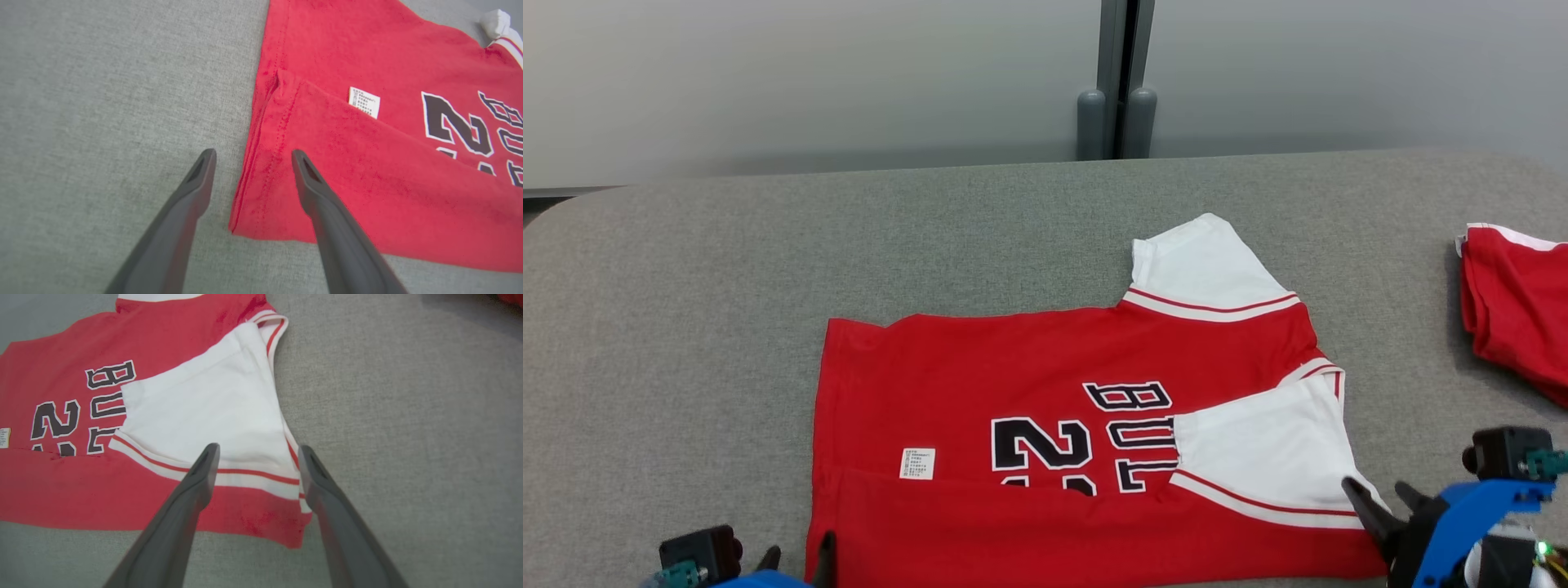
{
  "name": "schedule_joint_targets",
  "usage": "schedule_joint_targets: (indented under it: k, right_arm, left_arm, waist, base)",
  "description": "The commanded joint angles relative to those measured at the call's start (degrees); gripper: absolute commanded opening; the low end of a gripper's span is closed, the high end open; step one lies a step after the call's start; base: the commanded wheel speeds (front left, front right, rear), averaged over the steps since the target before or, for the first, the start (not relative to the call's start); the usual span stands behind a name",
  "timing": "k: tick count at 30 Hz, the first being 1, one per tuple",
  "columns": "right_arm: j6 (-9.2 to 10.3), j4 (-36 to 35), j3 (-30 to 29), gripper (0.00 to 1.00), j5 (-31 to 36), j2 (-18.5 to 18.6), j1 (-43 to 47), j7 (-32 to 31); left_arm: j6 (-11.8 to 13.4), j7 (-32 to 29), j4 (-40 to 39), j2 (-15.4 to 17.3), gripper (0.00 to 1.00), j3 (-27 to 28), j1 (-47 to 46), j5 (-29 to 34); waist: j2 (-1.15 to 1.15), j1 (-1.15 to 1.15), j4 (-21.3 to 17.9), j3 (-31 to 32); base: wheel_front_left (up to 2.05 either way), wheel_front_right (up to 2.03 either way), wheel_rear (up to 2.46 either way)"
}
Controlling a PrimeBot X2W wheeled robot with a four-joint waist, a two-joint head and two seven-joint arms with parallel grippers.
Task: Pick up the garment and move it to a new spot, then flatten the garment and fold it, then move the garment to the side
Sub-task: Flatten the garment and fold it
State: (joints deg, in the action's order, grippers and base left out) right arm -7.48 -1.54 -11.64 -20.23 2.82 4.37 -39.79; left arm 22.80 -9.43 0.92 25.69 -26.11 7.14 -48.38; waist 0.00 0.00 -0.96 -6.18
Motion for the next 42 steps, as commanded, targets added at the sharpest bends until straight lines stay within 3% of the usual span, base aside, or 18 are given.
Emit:
schedule_joint_targets:
  k: [1,7,13,27,42]
  right_arm:
    - [-0.03,-1.8,0.7,1.0,2.0,0.1,-4.0,-1.1]
    - [-0.03,-2.1,3.3,1.0,7.4,0.7,-16.5,-9.1]
    - [-0.03,7.0,6.6,1.0,7.7,3.3,-30.1,-12.9]
    - [-0.03,23.7,14.5,1.0,6.8,7.6,-47.6,-9.2]
    - [-0.02,29.6,17.8,1.0,5.8,9.6,-53.8,-7.0]
  left_arm:
    - [-0.4,-0.8,-0.4,1.2,1.0,0.1,-3.1,0.8]
    - [-2.7,-6.3,2.5,3.5,1.0,-1.3,-13.6,2.8]
    - [-5.9,-12.0,10.3,2.3,1.0,-3.4,-26.6,3.5]
    - [-13.1,-15.0,31.0,-4.1,1.0,-5.3,-45.0,2.6]
    - [-14.5,-15.8,41.6,-4.3,1.0,-7.0,-49.5,3.9]
  waist:
    - [0.0,0.0,0.0,-0.7]
    - [0.0,0.0,0.3,-2.2]
    - [0.0,0.0,0.9,-3.7]
    - [0.0,0.0,0.1,-8.6]
    - [0.0,0.0,-1.5,-13.7]
  base:
    - [0.0,0.0,0.0]
    - [0.0,0.0,0.0]
    - [0.0,0.0,0.0]
    - [0.0,0.0,0.0]
    - [0.0,0.0,0.0]
